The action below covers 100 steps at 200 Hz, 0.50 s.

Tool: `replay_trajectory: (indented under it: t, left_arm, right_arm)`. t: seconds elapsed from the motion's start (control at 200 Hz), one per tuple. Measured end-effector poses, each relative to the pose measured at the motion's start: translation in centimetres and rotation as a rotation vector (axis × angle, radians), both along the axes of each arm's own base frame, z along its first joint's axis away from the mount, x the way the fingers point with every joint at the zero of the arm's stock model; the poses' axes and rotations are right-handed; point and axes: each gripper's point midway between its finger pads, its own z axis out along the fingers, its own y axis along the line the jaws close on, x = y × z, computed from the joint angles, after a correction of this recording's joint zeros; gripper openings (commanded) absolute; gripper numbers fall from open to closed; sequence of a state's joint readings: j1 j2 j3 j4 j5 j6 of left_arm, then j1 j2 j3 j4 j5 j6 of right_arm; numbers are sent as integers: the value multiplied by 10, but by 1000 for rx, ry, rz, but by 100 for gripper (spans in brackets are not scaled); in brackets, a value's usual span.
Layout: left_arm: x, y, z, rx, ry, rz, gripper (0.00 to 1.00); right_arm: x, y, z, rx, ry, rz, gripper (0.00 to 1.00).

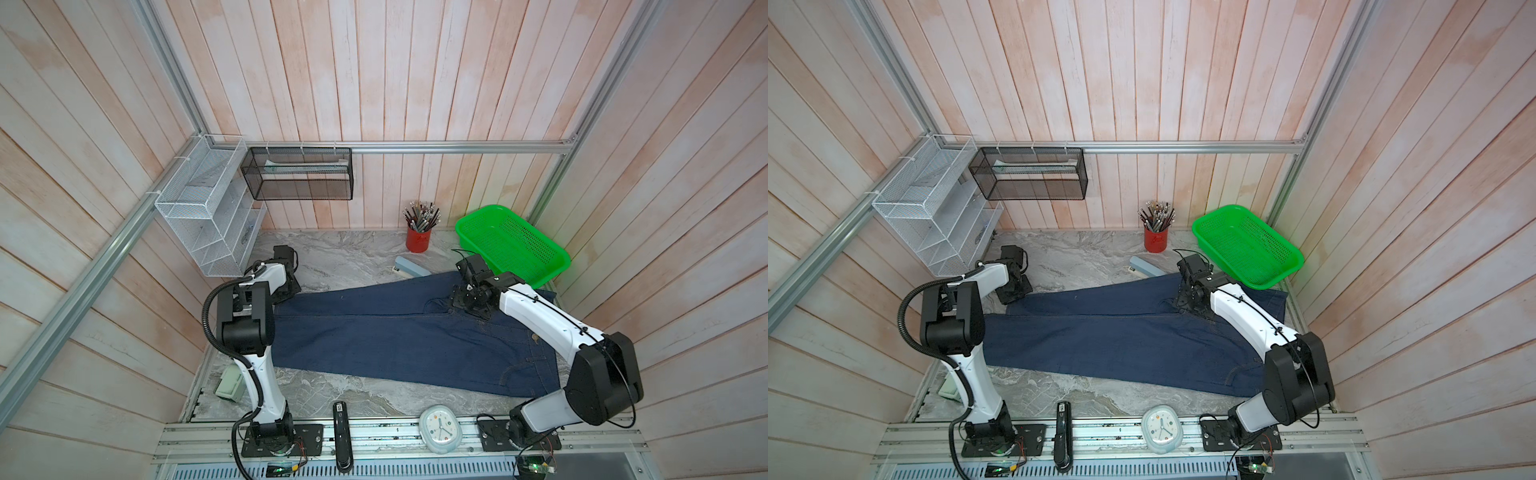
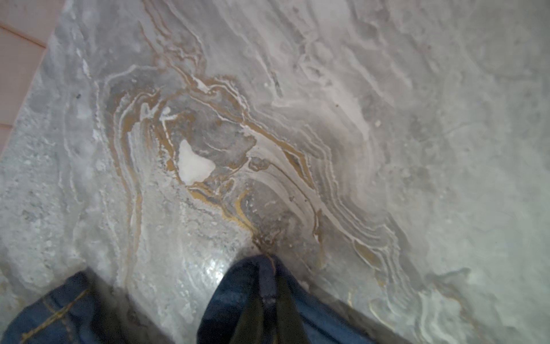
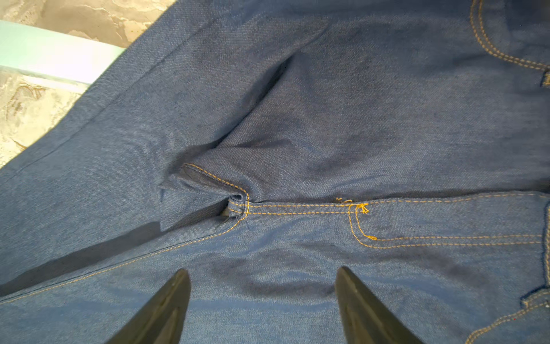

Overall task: Fold and stack the trousers
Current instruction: Flatten out the trousers at the center of the table.

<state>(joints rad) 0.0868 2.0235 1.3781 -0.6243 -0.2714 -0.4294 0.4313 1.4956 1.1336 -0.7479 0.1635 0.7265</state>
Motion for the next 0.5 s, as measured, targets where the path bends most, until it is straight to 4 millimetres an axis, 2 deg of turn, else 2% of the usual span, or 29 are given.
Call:
replay_trajectory:
  t: [0.1,0.195,0.265,0.4,0.445,0.5]
  left_arm:
    - [-1,2,4,14,-2,4,0]
    - [1,4,25,45,-41,-6,0]
    - [8,6,58,86,-120,-20,0]
    - [29,6,138,168,-344,-59,0]
    - [38,8,156,192,-387,-64,0]
    - [50,11,166,211,-412,-69,0]
  right_arm:
    - [1,0,2,1,-5,1,79]
    - [3,1,5,5,-13,1,79]
    - [5,2,7,6,-20,0,79]
    - [7,3,11,10,-30,0,79]
    - [8,3,12,11,-32,0,79]
    - [9,4,13,13,-36,0,79]
